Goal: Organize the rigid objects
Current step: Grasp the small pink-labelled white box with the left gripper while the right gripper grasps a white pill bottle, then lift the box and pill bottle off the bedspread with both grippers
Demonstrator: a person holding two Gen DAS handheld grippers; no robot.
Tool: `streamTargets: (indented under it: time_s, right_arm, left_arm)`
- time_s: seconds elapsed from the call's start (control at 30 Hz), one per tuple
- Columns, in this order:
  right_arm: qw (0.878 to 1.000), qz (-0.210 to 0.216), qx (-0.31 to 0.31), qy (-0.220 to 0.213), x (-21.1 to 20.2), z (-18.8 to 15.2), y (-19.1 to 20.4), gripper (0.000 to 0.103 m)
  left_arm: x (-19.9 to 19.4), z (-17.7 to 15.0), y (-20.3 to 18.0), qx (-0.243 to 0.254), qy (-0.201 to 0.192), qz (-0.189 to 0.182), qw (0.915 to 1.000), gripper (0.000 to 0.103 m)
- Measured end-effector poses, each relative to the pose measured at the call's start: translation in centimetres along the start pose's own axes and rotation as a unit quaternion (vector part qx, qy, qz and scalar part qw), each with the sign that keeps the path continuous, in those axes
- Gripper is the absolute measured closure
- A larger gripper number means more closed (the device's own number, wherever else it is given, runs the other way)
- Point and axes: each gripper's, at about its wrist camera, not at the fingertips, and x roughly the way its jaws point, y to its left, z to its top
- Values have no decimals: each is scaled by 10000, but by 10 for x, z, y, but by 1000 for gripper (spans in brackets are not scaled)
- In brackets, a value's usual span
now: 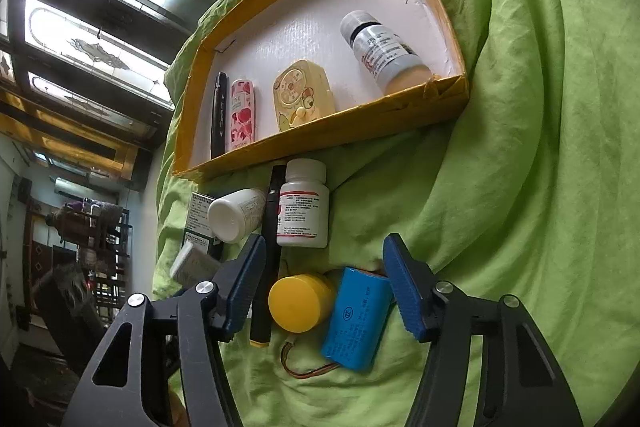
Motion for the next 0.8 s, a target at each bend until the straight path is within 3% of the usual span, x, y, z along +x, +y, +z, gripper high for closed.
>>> streamTargets:
  time_s: [0.13,0.3,0.4,0.57,0.67,0.8]
  right_arm:
    - [9999,26,-157,-20,10,13,17,52]
    - [9986,-348,-294,283,42,22,24,70]
    - [9990,-173,-266,328,55,20,18,70]
    - [9990,-136,-338,252,42,14,14,71]
    - [9994,-2,-289,196,28,8,12,71]
    - [9983,-79,-563,-118,7,5,23,71]
  left_arm:
    - [8,-8,5,-232,77,-46,9997,69]
    - [11,-7,3,-201,-81,-33,9998,68]
    - [10,-7,3,-183,-163,-19,9997,68]
    - [10,-4,2,-132,-251,-31,9996,68]
    - [1,-4,0,-65,-510,64,9987,70]
    - [-7,-3,4,-137,-676,45,9976,70]
